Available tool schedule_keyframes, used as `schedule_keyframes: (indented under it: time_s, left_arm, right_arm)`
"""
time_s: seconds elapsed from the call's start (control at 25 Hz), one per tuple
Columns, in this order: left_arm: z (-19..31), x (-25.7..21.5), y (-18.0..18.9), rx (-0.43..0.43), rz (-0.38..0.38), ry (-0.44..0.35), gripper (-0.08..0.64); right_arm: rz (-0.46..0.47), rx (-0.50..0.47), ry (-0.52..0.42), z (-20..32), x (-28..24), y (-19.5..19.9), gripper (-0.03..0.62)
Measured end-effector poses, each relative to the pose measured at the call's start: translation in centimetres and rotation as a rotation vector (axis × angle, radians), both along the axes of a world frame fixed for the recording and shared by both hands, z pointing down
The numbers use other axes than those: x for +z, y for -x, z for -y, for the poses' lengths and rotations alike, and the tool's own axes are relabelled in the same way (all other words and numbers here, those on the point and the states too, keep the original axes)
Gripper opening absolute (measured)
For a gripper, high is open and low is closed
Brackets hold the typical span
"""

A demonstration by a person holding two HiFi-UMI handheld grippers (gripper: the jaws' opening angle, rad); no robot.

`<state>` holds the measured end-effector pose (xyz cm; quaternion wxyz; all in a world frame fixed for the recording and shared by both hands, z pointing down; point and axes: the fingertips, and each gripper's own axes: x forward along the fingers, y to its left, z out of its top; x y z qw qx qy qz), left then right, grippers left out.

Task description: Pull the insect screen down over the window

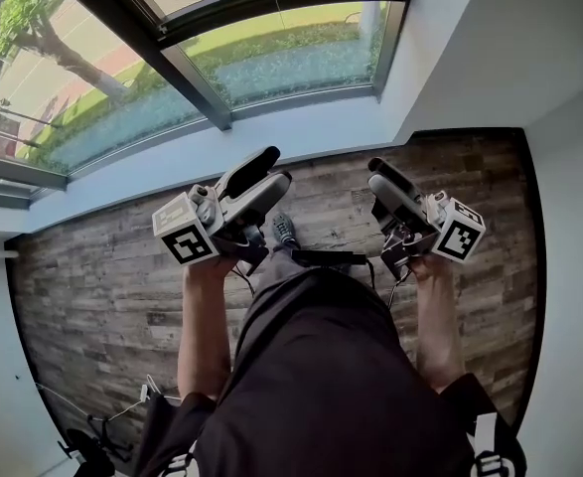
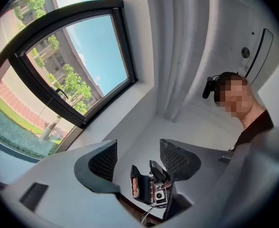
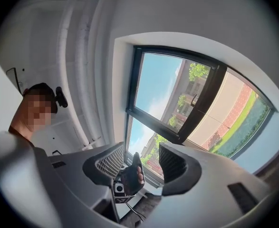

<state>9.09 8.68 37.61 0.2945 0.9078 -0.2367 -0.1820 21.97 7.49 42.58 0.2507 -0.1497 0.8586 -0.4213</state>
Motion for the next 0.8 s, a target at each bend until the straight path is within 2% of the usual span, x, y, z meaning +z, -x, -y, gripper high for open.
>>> schedule_keyframes:
  time_s: [0.2, 0.4, 0.6, 0.8]
  left_arm:
    - [0.1, -0.4, -0.2, 0.009, 0.029, 0.006, 0.287]
    - [-0.5, 1.3, -0.7, 0.001, 0.059, 0.022, 0.288]
    - [-0.3, 1.4, -0.6, 0.017, 0.049, 0.028, 0.288]
    - [-1.2, 1.6, -1.5, 0.078, 0.030, 0.024, 0.288]
  right_arm:
    - [0.003, -0.007, -0.004, 0.4, -0.3, 0.4, 0.231]
    - [-0.003, -0.020, -0.002, 0.4, 1.3, 0.2, 0.221]
    - [-0.023, -0.002, -0.018, 0.3, 0.6, 0.3, 0.216]
    - [-0.043, 0.052, -0.021, -1.4, -0.1, -0.5, 0.210]
